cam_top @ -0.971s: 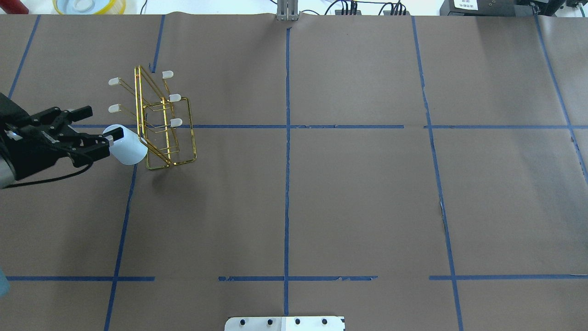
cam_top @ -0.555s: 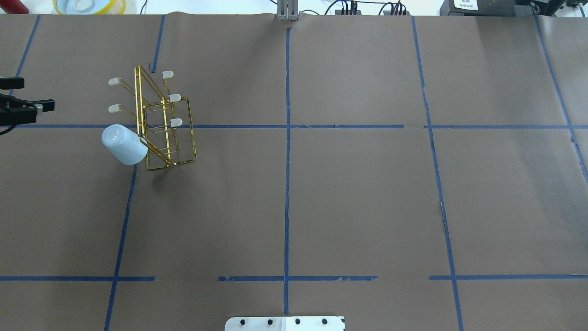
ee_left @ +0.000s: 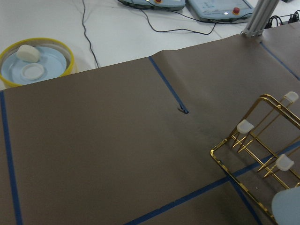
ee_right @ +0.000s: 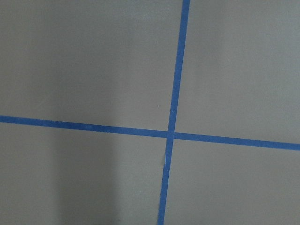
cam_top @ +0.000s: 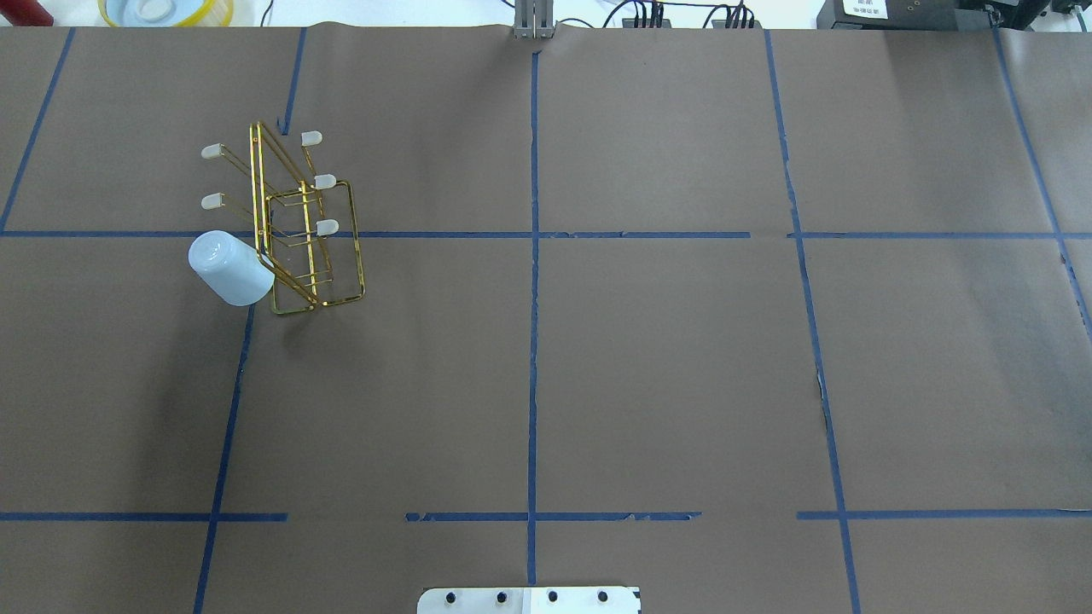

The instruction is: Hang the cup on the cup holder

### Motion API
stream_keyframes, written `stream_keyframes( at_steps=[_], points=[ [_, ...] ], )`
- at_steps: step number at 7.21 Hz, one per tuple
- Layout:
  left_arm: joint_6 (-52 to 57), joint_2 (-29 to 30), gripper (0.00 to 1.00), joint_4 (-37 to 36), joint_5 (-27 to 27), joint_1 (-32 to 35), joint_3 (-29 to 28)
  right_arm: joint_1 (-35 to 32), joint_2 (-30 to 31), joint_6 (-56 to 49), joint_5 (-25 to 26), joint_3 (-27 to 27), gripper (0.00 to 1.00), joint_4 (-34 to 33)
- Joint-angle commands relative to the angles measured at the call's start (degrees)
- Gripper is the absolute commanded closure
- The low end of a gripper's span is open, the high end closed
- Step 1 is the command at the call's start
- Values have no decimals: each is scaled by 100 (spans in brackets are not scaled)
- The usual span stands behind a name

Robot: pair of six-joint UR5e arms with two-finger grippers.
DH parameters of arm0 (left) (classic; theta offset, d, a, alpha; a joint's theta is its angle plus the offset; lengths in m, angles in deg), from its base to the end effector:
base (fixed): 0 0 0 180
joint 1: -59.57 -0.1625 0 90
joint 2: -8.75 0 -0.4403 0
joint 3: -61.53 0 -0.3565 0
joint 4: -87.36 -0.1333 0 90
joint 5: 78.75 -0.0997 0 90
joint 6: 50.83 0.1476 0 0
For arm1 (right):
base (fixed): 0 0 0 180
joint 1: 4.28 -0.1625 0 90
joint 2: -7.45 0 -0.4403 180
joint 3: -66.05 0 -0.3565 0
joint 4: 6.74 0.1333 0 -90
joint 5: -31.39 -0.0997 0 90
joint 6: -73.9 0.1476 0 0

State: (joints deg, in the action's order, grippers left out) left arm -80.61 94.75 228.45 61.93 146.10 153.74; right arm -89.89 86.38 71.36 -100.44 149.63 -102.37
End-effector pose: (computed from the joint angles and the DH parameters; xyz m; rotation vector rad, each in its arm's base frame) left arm 0.0089 -0.4618 0.5983 0.5282 1.0157 -0.0277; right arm -0.0064 -0.5388 0.6774 -0.0281 -0.7301 -0.1093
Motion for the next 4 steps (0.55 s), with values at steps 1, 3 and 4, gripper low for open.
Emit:
stream_keyframes(
  at_steps=[1,3,4],
  points=[
    [181,75,0,-1518,828,680,-396,0,0,0,0,0,0,0],
    [2430,101,0,-2537,-165,655,-371,0,0,0,0,0,0,0],
    [3016,162,0,-3082,-399,647,-370,0,0,0,0,0,0,0]
  ],
)
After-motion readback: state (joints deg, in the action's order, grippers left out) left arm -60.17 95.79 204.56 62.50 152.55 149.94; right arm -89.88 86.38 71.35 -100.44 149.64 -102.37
